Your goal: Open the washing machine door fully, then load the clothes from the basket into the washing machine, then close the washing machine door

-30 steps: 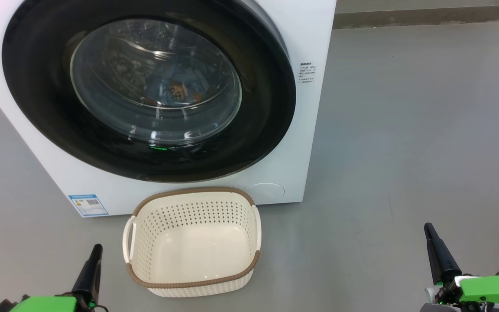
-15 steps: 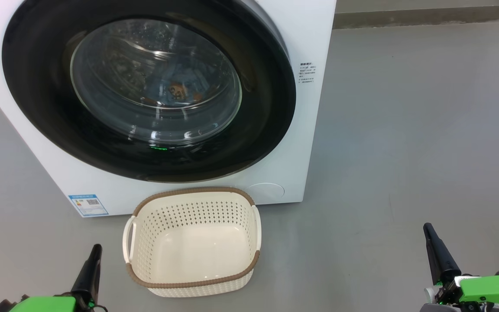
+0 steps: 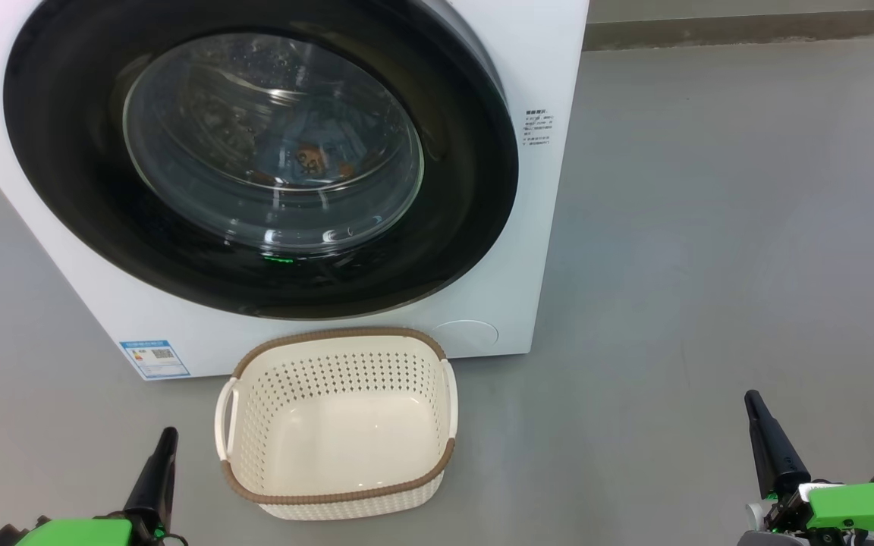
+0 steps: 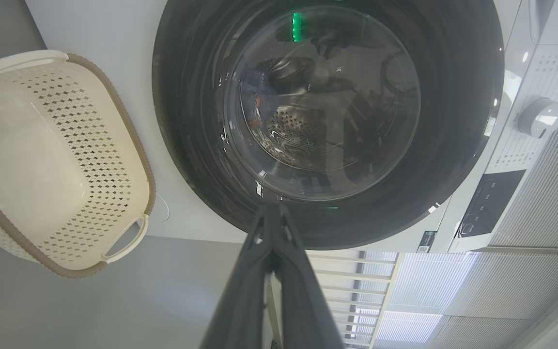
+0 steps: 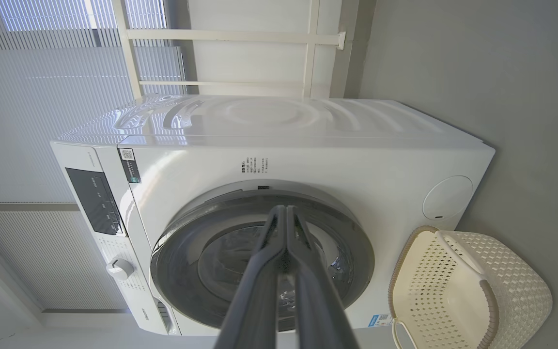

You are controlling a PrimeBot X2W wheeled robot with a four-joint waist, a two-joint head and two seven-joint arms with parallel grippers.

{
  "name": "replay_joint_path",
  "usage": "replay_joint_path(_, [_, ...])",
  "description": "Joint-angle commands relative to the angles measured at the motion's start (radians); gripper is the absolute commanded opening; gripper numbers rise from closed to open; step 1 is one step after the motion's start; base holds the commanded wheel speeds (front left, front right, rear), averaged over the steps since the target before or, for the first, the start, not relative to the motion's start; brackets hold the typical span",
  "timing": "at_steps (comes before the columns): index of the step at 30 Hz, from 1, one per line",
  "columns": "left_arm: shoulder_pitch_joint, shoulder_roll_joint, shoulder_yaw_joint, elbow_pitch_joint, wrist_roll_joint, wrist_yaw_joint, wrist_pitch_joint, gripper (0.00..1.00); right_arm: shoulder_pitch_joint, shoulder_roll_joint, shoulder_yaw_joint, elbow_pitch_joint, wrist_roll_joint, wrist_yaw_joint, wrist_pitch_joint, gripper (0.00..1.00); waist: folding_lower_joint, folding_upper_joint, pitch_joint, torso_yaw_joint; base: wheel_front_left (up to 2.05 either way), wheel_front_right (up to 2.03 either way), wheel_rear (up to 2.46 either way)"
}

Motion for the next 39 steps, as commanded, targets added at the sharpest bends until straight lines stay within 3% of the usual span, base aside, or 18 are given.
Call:
replay_joint_path(1, [-0.043,0.012,0.033,-0.019,0.007,-0.003,0.006,0.0,-0.045,-0.001,0.021,-0.025,0.0,0.002,0.004,0.0,0.0,0.0,0.0,0.0,0.0,0.0,0.0])
replay_joint_path(39, [-0.043,0.008,0.038,-0.019,0.011,-0.003,0.01,0.0,-0.045,0.001,0.017,-0.025,-0.003,0.002,0.007,0.0,0.0,0.0,0.0,0.0,0.0,0.0,0.0])
